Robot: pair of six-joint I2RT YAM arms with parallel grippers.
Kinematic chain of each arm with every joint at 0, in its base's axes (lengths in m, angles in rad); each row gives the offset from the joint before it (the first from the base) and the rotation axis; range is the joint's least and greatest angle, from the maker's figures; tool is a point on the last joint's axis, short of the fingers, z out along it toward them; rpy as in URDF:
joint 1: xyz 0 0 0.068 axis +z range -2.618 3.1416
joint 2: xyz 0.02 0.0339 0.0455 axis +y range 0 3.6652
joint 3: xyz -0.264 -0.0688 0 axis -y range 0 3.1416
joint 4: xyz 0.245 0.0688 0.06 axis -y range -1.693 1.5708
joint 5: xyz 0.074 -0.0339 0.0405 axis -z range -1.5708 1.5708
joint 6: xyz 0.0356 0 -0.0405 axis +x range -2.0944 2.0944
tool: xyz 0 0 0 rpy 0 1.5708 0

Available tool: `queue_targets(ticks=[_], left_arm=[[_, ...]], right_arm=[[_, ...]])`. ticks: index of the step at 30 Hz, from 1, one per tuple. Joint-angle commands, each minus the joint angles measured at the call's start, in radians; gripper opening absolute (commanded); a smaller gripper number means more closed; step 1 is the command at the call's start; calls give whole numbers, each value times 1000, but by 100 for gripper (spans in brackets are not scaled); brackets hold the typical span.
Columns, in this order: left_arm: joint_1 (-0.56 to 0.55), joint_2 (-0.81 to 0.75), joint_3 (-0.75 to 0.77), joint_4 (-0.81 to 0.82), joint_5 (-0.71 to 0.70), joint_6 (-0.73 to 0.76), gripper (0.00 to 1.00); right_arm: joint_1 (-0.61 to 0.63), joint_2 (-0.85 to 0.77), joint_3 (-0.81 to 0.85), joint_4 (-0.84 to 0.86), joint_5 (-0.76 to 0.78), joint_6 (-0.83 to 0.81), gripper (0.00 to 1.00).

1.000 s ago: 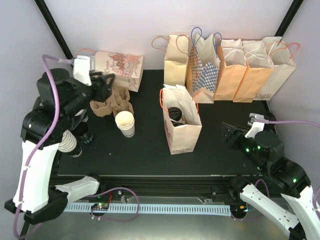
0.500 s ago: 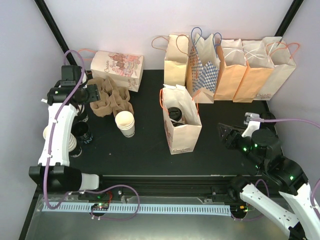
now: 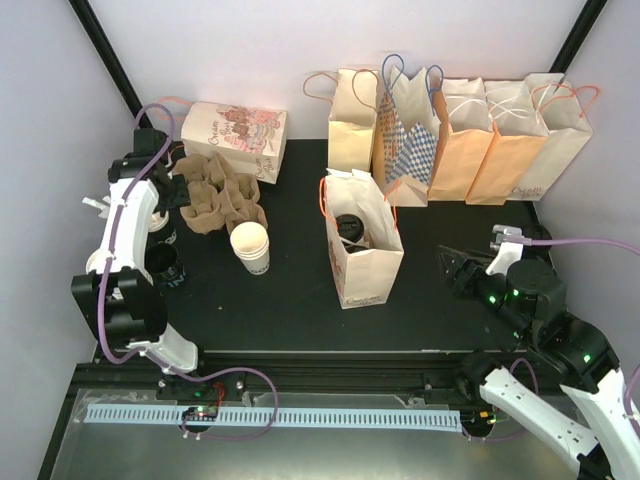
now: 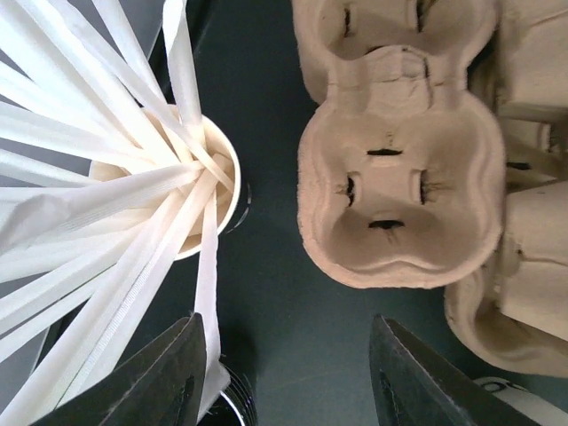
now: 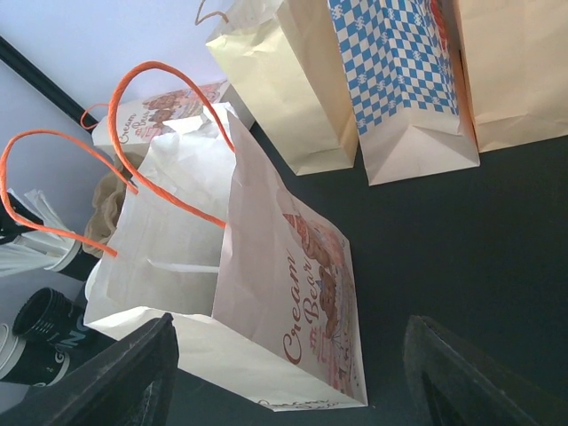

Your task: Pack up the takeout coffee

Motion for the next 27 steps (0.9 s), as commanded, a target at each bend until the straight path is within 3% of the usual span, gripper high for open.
queue_targets(ticks=[1, 10, 14, 18, 22, 27], left_arm=[[7, 40, 36, -16, -87, -2, 53], [7, 37, 20, 6, -161, -15, 53], [6, 38, 7, 14, -176, -21, 44], [7, 37, -8, 21, -173, -23, 28], [7, 26, -8, 8, -171, -23, 4], [7, -21, -5, -1, -169, -25, 2]], right_arm=[[-4, -13, 16, 22, 11, -23, 72], [-3, -22, 44, 18, 39, -54, 77], [-4, -30, 43, 19, 44, -53, 79], [-3, -32, 51, 10, 50, -57, 79], [-3, -31, 55, 8, 54, -60, 79], [-3, -23, 58, 14, 51, -63, 79]])
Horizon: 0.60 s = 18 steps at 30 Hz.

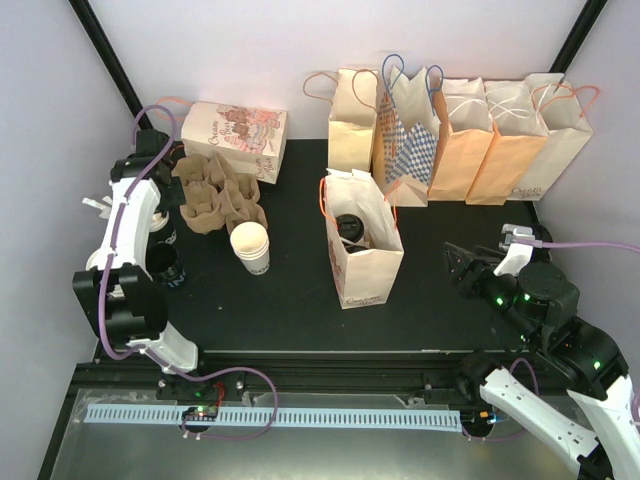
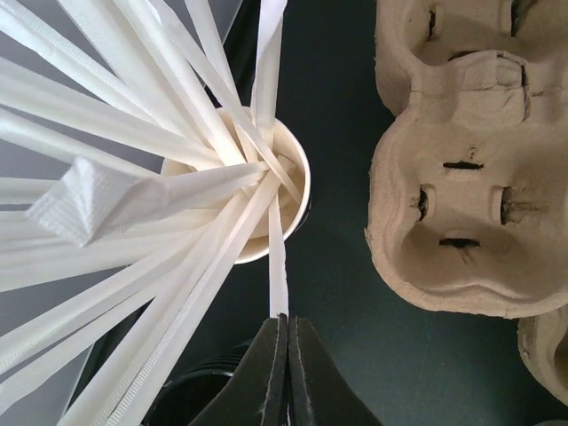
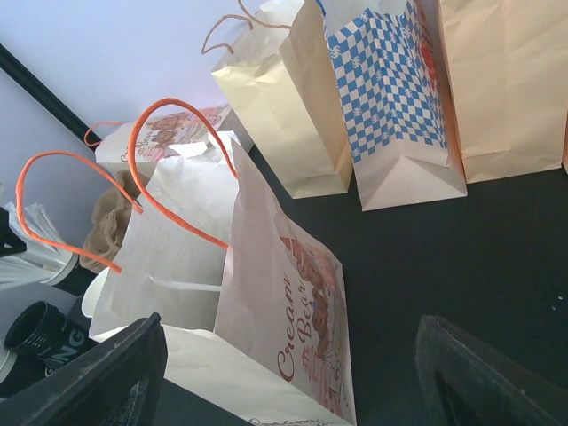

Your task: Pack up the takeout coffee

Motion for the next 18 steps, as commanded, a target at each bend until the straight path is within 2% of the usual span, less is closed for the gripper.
queue_targets(ticks=[1, 10, 15, 18], left_arm=[[5, -72, 10, -12, -15, -4, 1], [5, -225, 178, -76, 5, 23, 2], [5, -370, 254, -71, 91, 20, 1], [5, -441, 303, -62, 234, -26, 2]], right_arm=[[-3, -3, 26, 15, 19, -14, 79], [-4, 4, 23, 16, 14, -13, 79], [-3, 19, 27, 10, 19, -5, 79], [-4, 28, 33, 1, 22, -4, 79]])
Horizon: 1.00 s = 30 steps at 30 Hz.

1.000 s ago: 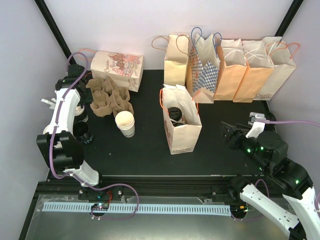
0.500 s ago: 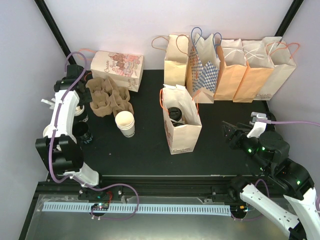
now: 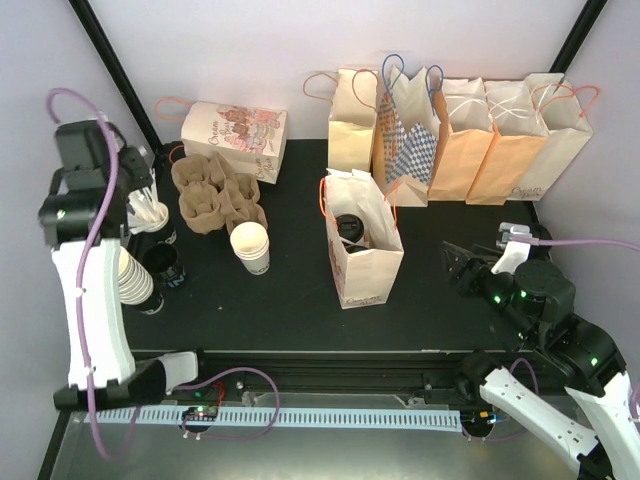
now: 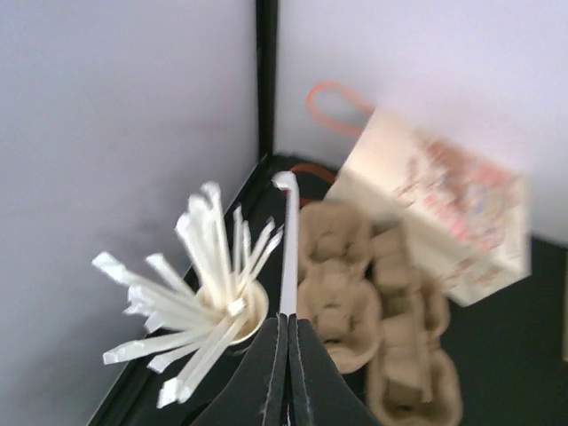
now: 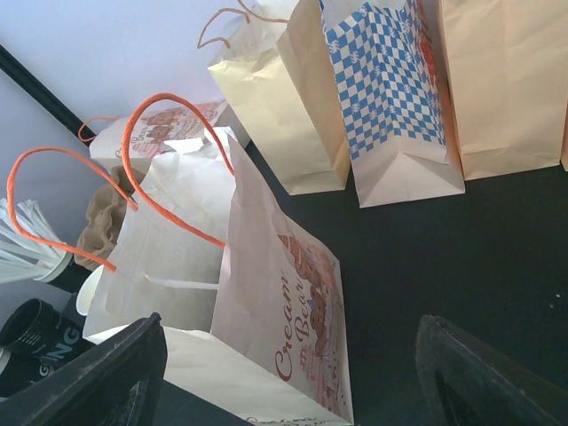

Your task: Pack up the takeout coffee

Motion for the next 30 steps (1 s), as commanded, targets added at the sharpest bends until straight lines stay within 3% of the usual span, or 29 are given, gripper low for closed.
queue_targets(ticks=[1, 5, 7, 9, 12, 20, 26, 30], left_arm=[[6, -114, 81, 8, 239, -59, 2], [4, -229, -9, 226, 668, -213, 2], [-12, -274, -101, 422, 880, -353, 2], [-63, -308, -199, 617, 998, -485, 1], [-221, -321, -220, 703, 972, -512, 2], [-582, -251, -202, 648, 915, -361, 2], [-734, -172, -127, 444, 810, -195, 2], [-779, -159, -121, 400, 726, -161, 2]], right_arm=[[-3, 17, 34, -1, 21, -3, 79], [-3, 27, 48, -12, 26, -12, 79], [-3, 28, 48, -11, 26, -8, 79], [-4, 28, 43, -7, 20, 0, 79], [-4, 31, 32, 0, 11, 15, 79], [-4, 34, 13, 8, 0, 40, 79], [-4, 19, 8, -9, 12, 51, 79], [-4, 3, -4, -15, 15, 62, 79]])
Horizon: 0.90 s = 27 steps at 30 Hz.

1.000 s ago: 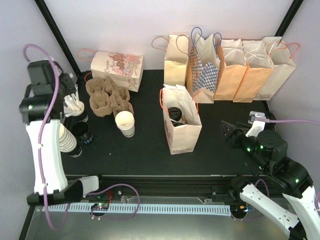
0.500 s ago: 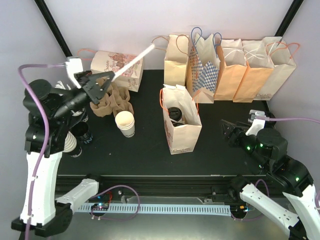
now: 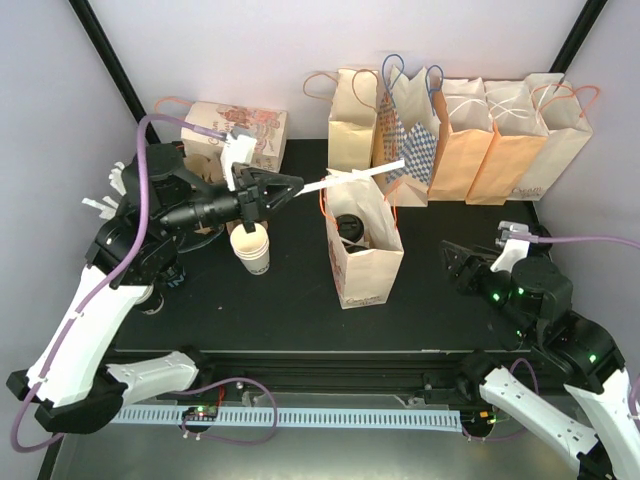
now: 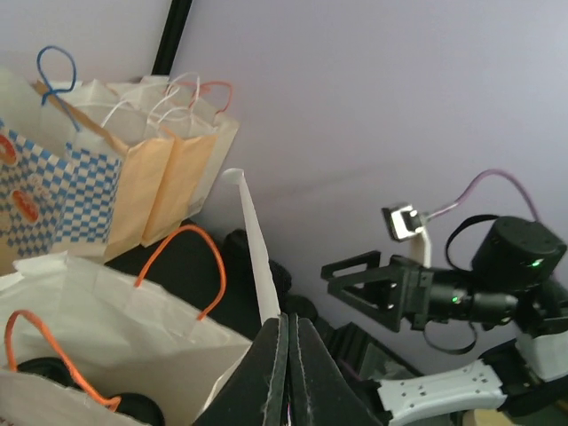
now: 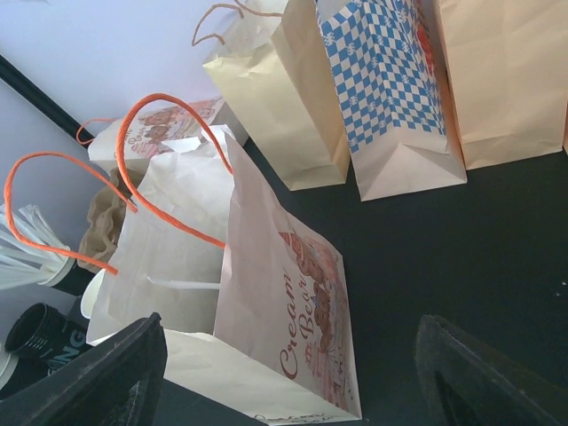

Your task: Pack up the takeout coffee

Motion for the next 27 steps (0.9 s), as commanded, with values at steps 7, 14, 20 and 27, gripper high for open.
queue_targets(ticks=[7, 14, 20, 27], left_arm=[[-73, 24, 44, -111, -142, 87, 2], [-88, 40, 40, -138, -192, 91, 2], [-108, 83, 87, -230, -261, 89, 5], [-123, 144, 141, -311, -296, 63, 6]], right_arm=[[-3, -43, -30, -21, 18, 40, 79], [-5, -76, -33, -41, 37, 44, 79], [-3, -81, -33, -46, 38, 44, 79], [-4, -88, -45, -40, 35, 45, 79]])
